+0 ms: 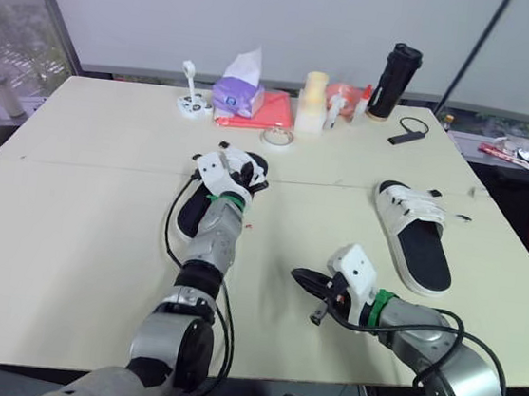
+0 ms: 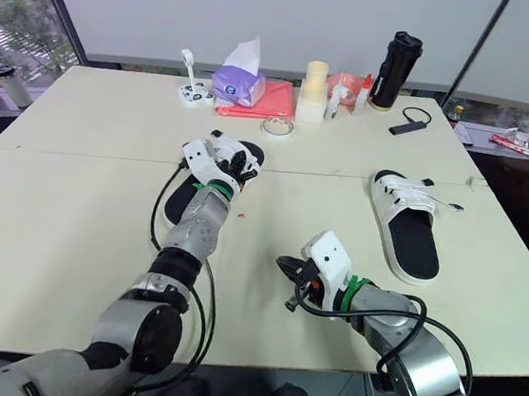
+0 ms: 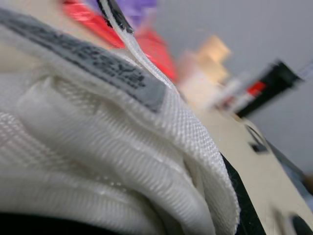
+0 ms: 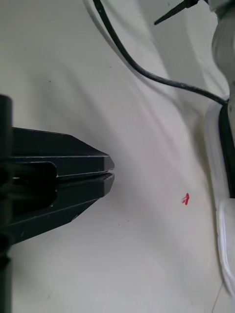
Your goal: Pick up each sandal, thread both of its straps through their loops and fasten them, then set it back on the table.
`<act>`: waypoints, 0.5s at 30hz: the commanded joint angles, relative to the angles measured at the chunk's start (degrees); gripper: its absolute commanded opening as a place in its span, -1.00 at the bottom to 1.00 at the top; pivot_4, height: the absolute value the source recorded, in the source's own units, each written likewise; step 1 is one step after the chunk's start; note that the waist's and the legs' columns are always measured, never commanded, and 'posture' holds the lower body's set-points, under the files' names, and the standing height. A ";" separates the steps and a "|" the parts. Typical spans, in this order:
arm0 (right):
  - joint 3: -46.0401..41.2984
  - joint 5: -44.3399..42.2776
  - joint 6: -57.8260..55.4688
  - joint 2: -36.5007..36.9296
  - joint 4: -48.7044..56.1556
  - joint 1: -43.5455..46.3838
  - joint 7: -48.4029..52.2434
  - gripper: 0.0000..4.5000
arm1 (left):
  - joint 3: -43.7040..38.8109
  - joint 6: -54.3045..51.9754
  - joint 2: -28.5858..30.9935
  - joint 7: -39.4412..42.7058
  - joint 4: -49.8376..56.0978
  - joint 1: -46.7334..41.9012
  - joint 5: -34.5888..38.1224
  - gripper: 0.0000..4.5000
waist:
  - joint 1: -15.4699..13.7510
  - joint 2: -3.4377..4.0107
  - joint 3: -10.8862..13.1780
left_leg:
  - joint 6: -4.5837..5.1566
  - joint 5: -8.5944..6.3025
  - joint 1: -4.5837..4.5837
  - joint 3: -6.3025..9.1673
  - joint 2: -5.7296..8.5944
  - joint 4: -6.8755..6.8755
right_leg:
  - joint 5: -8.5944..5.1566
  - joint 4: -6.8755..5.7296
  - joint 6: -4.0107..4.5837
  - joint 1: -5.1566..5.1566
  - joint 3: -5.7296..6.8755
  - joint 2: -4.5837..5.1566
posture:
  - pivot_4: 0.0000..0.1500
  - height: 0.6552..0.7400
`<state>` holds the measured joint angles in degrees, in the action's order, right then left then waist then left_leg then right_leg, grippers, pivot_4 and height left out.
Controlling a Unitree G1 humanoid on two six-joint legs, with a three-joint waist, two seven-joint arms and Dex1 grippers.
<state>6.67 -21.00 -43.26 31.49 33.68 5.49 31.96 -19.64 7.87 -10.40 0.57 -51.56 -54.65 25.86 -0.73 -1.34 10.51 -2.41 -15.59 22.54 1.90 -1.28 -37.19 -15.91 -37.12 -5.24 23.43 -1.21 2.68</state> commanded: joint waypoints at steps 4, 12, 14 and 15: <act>0.05 0.04 0.10 0.38 3.23 -1.24 -0.62 -1.00 | -2.73 5.17 -3.18 1.24 -8.12 -5.38 1.82 -0.78 | -0.05 0.00 0.00 | 0.00 0.00 -0.02 0.01 0.05 -0.05 | 0.04 0.00 -0.07 -0.06 0.00 0.04 | 1.00 1.00; 0.29 0.44 1.10 0.47 1.65 -1.20 -0.19 -1.00 | -4.75 5.24 -0.64 -0.40 -9.38 -4.18 1.98 0.81 | 0.05 0.02 -0.05 | -0.01 0.01 -0.12 0.02 0.06 -0.08 | 0.05 -0.01 -0.09 -0.19 0.00 0.04 | 1.00 1.00; 0.46 0.73 1.65 0.37 0.82 -1.17 -0.02 -1.00 | -4.18 2.96 -0.72 -0.34 -6.97 -2.58 2.08 0.97 | 0.22 0.02 -0.06 | -0.01 0.00 -0.17 0.02 0.06 -0.07 | 0.05 -0.01 -0.09 -0.23 -0.01 0.03 | 1.00 1.00; 0.52 0.90 1.90 0.28 0.40 -1.08 0.05 -1.00 | -3.29 1.43 -0.74 -0.04 -4.94 -1.40 1.68 0.97 | 0.42 0.04 -0.07 | -0.01 0.01 -0.20 0.02 0.06 -0.07 | 0.05 -0.03 -0.09 -0.23 -0.02 0.03 | 1.00 1.00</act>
<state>6.99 -20.41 -42.78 31.65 33.63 4.34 31.80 -23.47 11.22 -10.62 0.75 -58.35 -57.99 27.84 -0.31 -1.30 10.44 -2.41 -15.59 22.32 1.92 -1.23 -37.25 -15.86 -37.18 -5.33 23.20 -1.23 2.70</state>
